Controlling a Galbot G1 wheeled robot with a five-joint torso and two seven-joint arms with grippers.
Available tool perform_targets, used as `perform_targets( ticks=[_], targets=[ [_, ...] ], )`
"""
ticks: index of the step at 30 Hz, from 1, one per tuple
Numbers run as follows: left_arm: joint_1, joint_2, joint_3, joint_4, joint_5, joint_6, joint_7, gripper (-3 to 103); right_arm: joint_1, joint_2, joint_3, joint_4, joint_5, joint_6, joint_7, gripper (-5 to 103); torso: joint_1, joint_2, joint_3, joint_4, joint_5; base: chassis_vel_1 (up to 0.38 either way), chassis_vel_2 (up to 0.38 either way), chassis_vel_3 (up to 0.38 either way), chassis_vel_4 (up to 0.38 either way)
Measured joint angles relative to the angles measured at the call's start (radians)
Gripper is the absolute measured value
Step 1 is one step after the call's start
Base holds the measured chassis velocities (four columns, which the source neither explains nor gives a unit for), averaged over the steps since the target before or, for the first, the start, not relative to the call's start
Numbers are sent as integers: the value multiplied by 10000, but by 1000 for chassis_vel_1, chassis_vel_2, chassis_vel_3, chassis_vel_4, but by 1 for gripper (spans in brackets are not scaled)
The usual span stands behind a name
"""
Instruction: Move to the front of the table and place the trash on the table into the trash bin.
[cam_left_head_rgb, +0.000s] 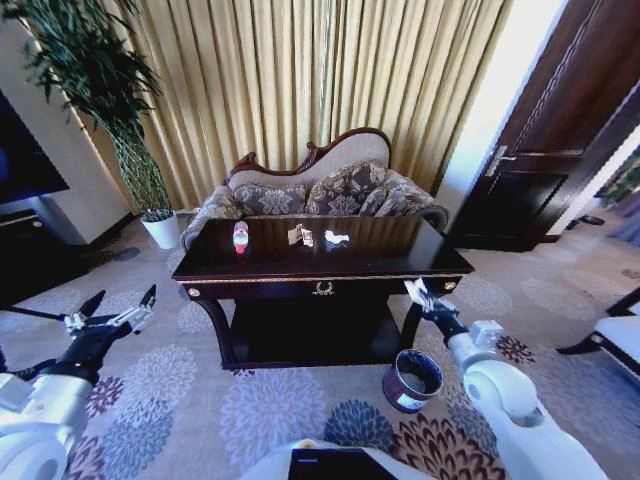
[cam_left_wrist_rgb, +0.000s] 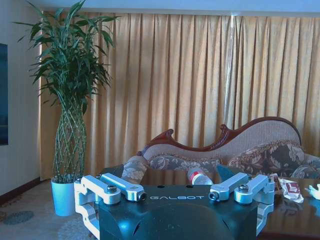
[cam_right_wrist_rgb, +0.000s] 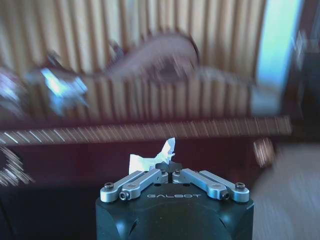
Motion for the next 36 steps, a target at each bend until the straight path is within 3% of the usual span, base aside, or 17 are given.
perform_targets(
  ticks=[7, 11, 19, 29, 36],
  targets=[
    [-81, 144, -98, 0, -140, -3, -11, 100, 1121, 40, -546, -2942, -197, 4, 44, 0, -3, 1, -2, -2, -4, 0, 0, 0, 0],
    [-45, 26, -72, 0, -138, 9, -33, 100, 2169, 311, -971, -5422, -1007, 298, 127, 0, -5, 2, -2, 0, 0, 0, 0, 0, 0],
    [41, -109, -52, 2, -131, 11, -32, 100, 3681, 773, -1377, -8679, -2289, 833, 260, 0, -5, 3, -2, -2, -7, 0, 0, 0, 0],
    [114, -163, 42, 8, -130, 11, -16, 100, 5229, 1401, -1426, -10620, -3766, 1121, 506, -3, -5, 3, -2, 1, -10, 0, 0, 0, 0],
    [151, -130, -22, 8, -138, 2, 9, 100, 5281, 1564, -1223, -10859, -4159, 1209, 624, 24, -5, 3, -2, -2, -5, 0, 0, 0, 0]
  ],
)
